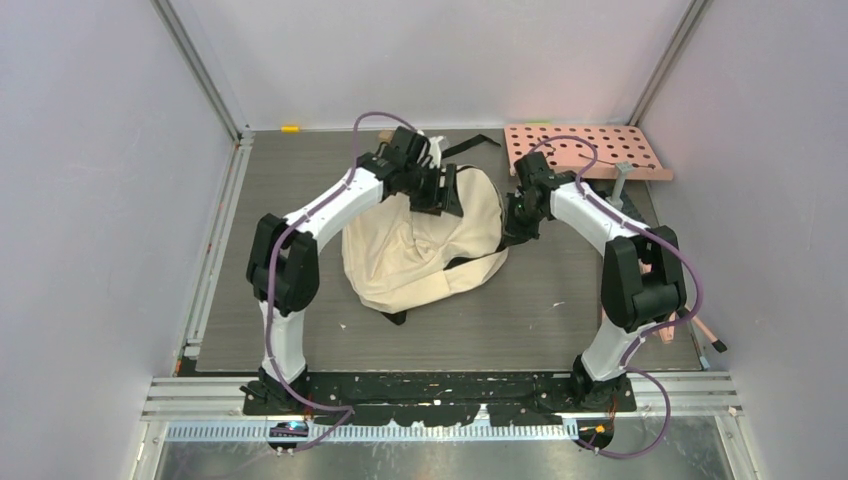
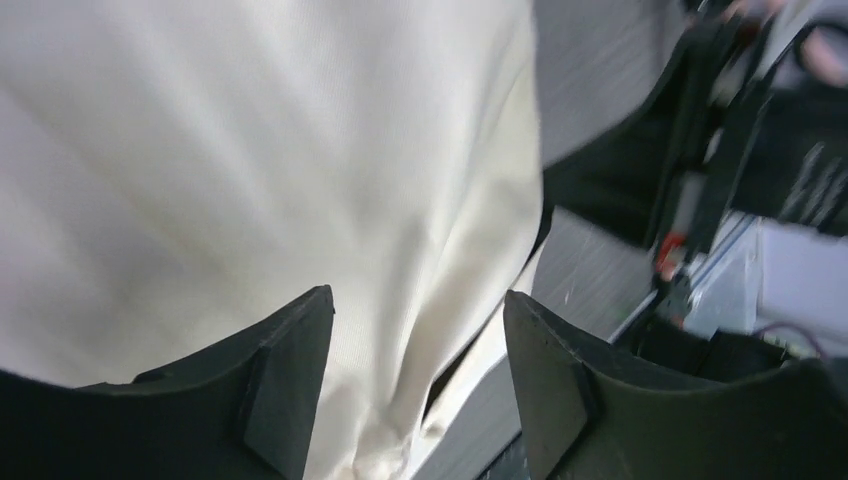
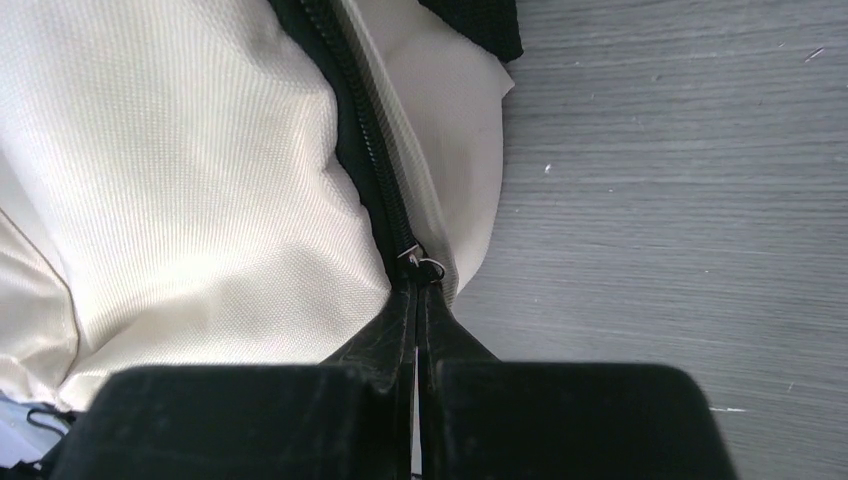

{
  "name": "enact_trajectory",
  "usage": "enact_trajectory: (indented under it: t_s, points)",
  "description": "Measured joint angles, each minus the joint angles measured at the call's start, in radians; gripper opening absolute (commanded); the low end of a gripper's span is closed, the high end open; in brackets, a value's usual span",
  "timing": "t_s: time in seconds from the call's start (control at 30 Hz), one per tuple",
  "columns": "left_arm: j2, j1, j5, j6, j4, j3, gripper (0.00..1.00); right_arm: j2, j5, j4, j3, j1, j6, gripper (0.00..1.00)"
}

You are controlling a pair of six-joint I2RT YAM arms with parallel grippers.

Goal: Pack the student bag
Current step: Zip the student bag at the center of the board.

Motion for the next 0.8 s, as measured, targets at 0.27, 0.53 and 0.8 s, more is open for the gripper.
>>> enact_trajectory:
  t_s: [0.27, 0.53, 0.8]
  points:
    - [0.297, 0.002, -0.003, -0.097, -0.018, 0.438, 0.76, -0.003, -0.08, -0.062, 0.044, -0.01, -0.06, 0.01]
    - [0.538, 0.0, -0.026, -0.194, -0.084, 0.712, 1.0, -0.005, -0.111, -0.072, 0.048, -0.011, -0.088, 0.01]
    - [0.603, -0.019, -0.074, -0.2, -0.15, 0.829, 0.8, -0.005, -0.113, -0.075, 0.048, -0.011, -0.095, 0.01]
